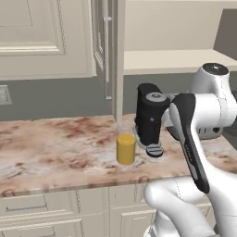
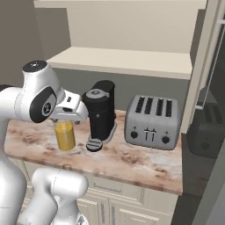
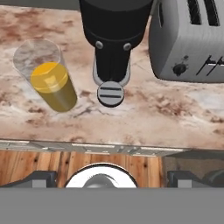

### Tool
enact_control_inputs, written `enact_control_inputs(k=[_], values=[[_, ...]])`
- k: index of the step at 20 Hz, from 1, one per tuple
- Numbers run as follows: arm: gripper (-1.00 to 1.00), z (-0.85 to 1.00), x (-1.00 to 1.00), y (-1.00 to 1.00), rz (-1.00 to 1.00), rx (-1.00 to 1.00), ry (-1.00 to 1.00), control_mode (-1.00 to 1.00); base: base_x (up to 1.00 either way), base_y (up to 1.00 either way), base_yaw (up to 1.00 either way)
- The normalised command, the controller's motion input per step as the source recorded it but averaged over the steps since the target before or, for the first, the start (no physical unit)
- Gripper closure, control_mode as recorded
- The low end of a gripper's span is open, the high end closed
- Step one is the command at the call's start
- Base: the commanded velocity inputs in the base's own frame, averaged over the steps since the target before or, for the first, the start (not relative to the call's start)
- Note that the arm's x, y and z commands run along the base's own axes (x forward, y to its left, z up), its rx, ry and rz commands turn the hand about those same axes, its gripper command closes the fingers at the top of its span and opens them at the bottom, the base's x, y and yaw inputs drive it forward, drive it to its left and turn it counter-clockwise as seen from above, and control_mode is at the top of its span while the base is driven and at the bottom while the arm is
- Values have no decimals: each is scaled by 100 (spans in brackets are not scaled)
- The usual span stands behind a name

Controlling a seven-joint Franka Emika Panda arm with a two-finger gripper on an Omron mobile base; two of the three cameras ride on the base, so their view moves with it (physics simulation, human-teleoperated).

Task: There is a tray on the dining counter. Grab the cup, mug, and pitcher and place them on the tray. The pitcher may be placed next to the tray if it cannot fit the tray.

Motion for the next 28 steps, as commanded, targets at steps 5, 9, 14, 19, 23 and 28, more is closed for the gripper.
enact_control_inputs(k=[5, 9, 14, 19, 23, 28], values=[[-100, -41, 15, 8, 0, 0, 4, -100, 0, 0, 0], [-100, -31, 23, 13, 1, 0, 4, -100, 0, 0, 0], [-100, -27, 26, 15, 8, 0, 0, -100, 0, 0, 0], [-100, -21, 40, 24, 12, 0, 2, -100, 0, 0, 0], [-100, -10, 39, 14, 14, 0, 3, -100, 0, 0, 0], [-100, -8, 23, 11, 13, 0, 5, -100, 0, 0, 0]])
